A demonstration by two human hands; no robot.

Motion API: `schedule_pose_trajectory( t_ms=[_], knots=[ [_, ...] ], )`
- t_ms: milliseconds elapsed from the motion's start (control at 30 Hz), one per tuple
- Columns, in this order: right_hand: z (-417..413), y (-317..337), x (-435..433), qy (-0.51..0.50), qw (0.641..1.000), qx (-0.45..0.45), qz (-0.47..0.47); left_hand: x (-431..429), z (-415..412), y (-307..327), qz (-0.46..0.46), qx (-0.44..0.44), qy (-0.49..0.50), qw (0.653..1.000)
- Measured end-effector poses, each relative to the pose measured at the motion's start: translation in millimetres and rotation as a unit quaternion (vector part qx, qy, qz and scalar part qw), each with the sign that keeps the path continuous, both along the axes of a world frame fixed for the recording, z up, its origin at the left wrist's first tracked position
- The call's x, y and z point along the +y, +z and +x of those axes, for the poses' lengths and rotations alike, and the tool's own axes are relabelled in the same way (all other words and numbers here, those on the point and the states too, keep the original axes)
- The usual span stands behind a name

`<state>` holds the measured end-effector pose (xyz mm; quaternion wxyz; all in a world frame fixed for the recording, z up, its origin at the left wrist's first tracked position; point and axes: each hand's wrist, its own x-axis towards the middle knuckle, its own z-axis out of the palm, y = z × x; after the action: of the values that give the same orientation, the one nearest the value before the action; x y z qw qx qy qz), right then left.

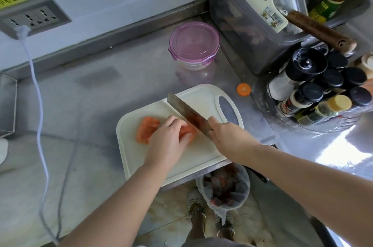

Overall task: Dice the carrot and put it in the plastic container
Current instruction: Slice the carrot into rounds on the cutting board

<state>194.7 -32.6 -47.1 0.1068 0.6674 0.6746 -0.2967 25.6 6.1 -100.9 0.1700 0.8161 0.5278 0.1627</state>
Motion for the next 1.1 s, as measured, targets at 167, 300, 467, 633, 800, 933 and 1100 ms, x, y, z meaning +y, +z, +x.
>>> schedule_pose_trajectory(
  t_ms=[167,300,467,633,800,933,1100],
  knots=[
    [-2,0,-5,0.033,0.995,-0.010,0.094,-2,0,1,0.008,0.010,0.006,1.000],
    [-8,3,-16,0.031,0.995,-0.015,0.098,1,3,0,0.010,0.036,0.016,0.999],
    [-11,8,-17,0.051,0.996,-0.028,0.070,1,2,-1,0.013,0.040,0.009,0.999],
    [-13,8,-17,0.050,0.997,-0.020,0.062,1,1,0,0.012,0.040,0.000,0.999],
    [-17,9,-14,0.054,0.997,-0.025,0.055,1,1,0,0.043,0.033,-0.008,0.999],
    [-20,4,-12,0.056,0.997,-0.032,0.041,3,2,-2,0.061,0.027,-0.009,0.998],
    [-21,-1,-9,0.050,0.998,-0.027,0.035,3,2,-2,0.049,0.031,-0.009,0.998]
  ],
)
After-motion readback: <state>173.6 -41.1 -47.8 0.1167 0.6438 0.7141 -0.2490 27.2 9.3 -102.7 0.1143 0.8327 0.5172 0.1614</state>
